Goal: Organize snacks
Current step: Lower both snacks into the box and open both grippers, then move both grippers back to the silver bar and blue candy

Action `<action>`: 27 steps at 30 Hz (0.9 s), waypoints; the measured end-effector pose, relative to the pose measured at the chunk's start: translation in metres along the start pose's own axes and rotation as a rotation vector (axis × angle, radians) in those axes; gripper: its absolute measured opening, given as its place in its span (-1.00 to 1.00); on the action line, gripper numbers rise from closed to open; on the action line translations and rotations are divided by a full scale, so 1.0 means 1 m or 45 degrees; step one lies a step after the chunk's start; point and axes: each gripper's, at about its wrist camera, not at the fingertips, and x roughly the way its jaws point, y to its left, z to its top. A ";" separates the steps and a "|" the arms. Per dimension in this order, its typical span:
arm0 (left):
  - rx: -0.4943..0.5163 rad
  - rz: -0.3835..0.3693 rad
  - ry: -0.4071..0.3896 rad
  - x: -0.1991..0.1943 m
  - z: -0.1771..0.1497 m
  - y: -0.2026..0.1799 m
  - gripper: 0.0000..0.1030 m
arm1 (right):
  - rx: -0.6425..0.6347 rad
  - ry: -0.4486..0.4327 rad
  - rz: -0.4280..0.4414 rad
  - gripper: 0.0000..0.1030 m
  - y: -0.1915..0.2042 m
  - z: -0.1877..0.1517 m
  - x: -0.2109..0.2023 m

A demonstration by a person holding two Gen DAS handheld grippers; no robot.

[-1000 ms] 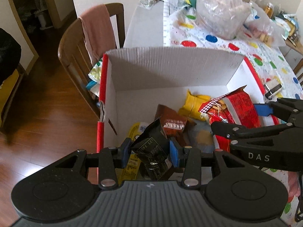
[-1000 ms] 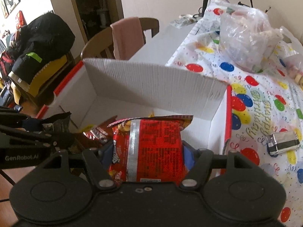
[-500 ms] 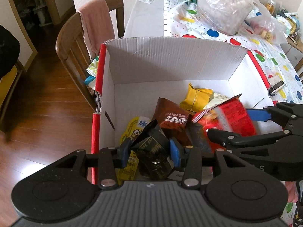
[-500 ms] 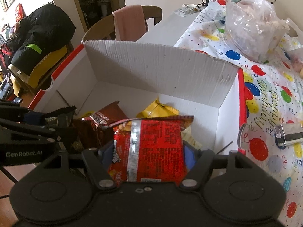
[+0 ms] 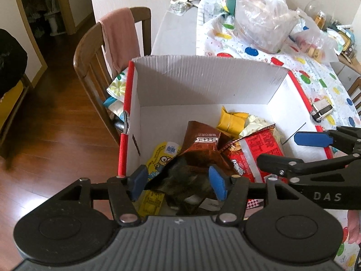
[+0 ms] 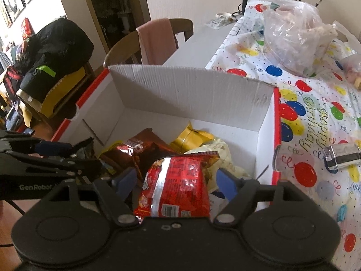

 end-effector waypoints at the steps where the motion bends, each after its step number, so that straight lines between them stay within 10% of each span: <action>1: -0.002 -0.002 -0.006 -0.002 0.000 0.000 0.16 | 0.001 -0.008 0.002 0.56 0.000 0.000 -0.003; 27: 0.134 -0.144 -0.325 -0.082 -0.009 -0.068 0.53 | 0.092 -0.273 0.041 0.96 -0.035 -0.025 -0.120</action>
